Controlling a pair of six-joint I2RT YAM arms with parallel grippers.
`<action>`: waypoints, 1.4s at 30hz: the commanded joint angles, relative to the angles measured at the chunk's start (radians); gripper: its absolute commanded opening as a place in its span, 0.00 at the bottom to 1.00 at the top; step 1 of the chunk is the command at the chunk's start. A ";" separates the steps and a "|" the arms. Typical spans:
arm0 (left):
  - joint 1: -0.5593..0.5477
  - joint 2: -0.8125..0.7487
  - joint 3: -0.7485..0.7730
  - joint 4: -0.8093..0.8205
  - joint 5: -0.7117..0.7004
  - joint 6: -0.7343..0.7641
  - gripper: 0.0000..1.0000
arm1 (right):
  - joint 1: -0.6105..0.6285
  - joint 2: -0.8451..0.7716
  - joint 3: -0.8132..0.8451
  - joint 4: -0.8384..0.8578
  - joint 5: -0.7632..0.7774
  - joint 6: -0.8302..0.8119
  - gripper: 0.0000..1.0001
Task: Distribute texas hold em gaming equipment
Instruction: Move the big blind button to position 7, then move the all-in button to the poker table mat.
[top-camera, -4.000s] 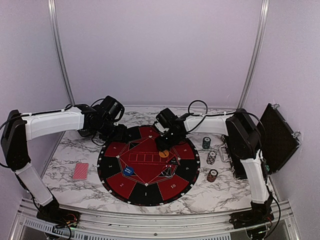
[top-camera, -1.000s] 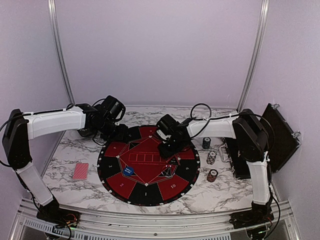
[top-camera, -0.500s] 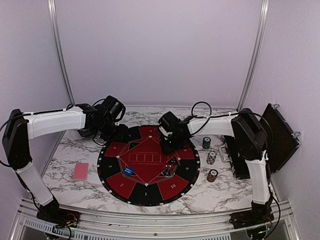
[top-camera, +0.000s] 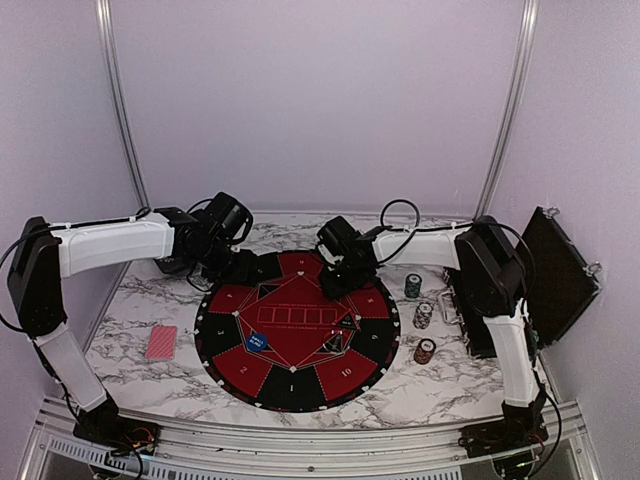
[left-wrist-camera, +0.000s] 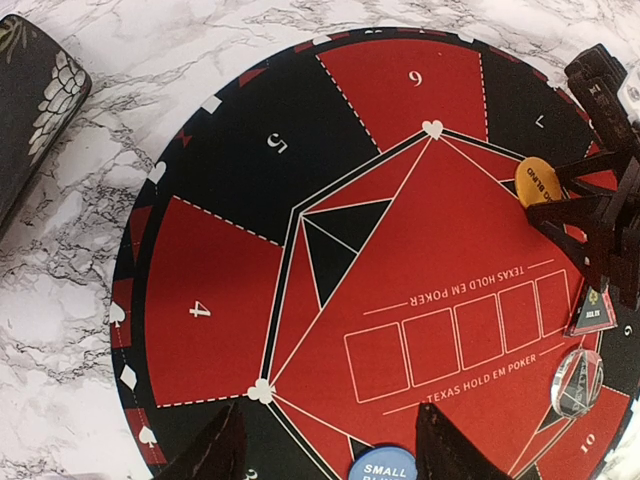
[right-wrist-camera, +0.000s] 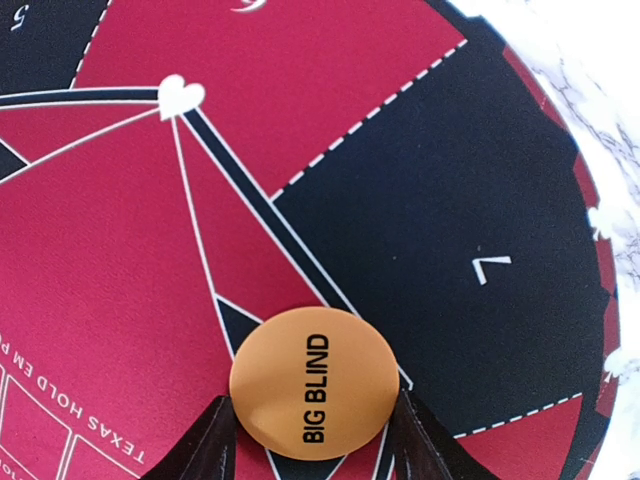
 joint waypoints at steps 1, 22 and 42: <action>0.002 0.012 0.025 -0.033 0.004 0.012 0.59 | -0.034 0.047 -0.012 -0.031 0.051 -0.011 0.51; 0.002 0.004 0.022 -0.032 0.001 0.012 0.59 | -0.022 -0.039 -0.006 -0.031 -0.037 -0.017 0.69; 0.002 -0.017 0.009 -0.027 -0.004 0.009 0.60 | 0.030 -0.345 -0.303 -0.056 -0.020 -0.043 0.61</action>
